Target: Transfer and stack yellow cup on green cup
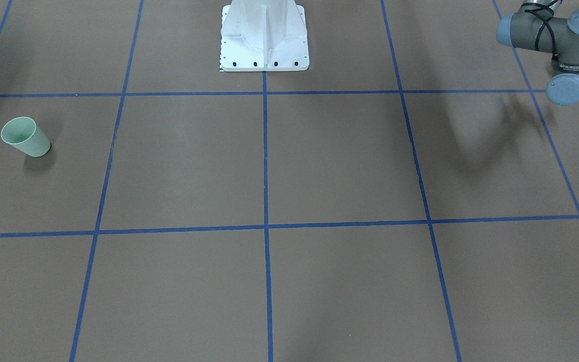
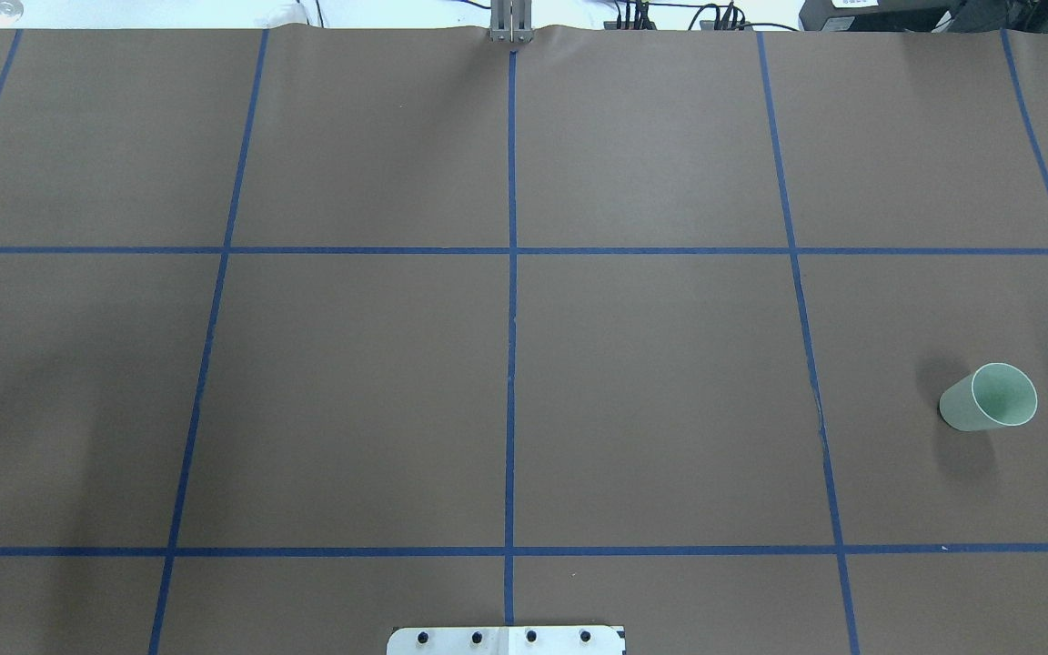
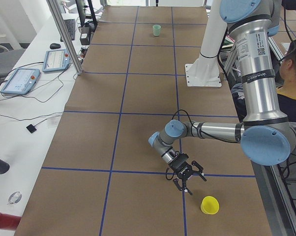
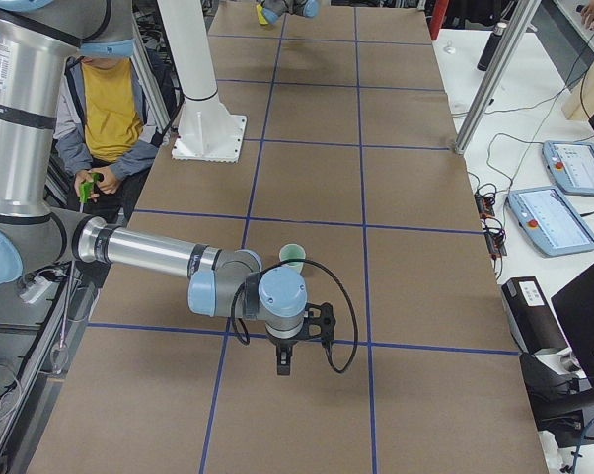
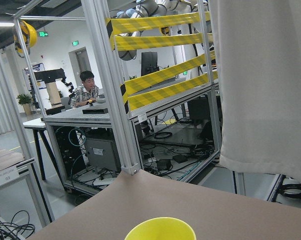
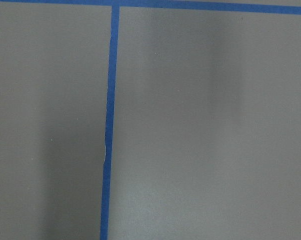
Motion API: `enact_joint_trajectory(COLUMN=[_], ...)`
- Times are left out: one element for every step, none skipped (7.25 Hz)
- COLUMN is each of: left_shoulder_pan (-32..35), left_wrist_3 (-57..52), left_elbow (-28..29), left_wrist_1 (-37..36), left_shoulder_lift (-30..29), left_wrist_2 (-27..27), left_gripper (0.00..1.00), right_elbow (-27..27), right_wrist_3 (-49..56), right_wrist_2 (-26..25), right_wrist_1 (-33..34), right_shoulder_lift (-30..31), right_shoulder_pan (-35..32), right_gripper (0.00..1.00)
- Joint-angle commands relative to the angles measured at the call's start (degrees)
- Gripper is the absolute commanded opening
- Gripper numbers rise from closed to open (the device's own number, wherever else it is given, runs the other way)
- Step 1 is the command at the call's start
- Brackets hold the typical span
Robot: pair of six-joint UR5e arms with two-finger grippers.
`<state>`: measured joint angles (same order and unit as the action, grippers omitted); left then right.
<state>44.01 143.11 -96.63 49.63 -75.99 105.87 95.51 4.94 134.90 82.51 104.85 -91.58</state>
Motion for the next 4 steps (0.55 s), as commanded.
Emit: enact_joint_trajectory(left_shoulder_pan=[-2.0,-2.3,-2.7,-2.8], left_wrist_3=[3.7,4.8,5.2,5.4], left_elbow=[2.8,3.4,3.6,4.8], left_wrist_1=[3.3,5.3,6.8,9.0], left_shoulder_lift=[-0.2,-0.2,-0.2,-0.1], left_wrist_2=[2.8,2.8,2.8,2.8], left_gripper=[1.00,1.00,1.00,1.00], right_elbow=[-0.3,-0.3,-0.3,-0.3], right_wrist_3=[0.0,0.0,0.0,0.0], right_wrist_2=[-0.1,-0.1,-0.1,-0.1], right_wrist_1=[-2.1,-3.0,-3.0,-3.0], right_shoulder_lift=[0.1,0.3,0.4,0.4], right_shoulder_pan=[0.0,0.0,0.0,0.0], right_gripper=[1.00,1.00,1.00,1.00])
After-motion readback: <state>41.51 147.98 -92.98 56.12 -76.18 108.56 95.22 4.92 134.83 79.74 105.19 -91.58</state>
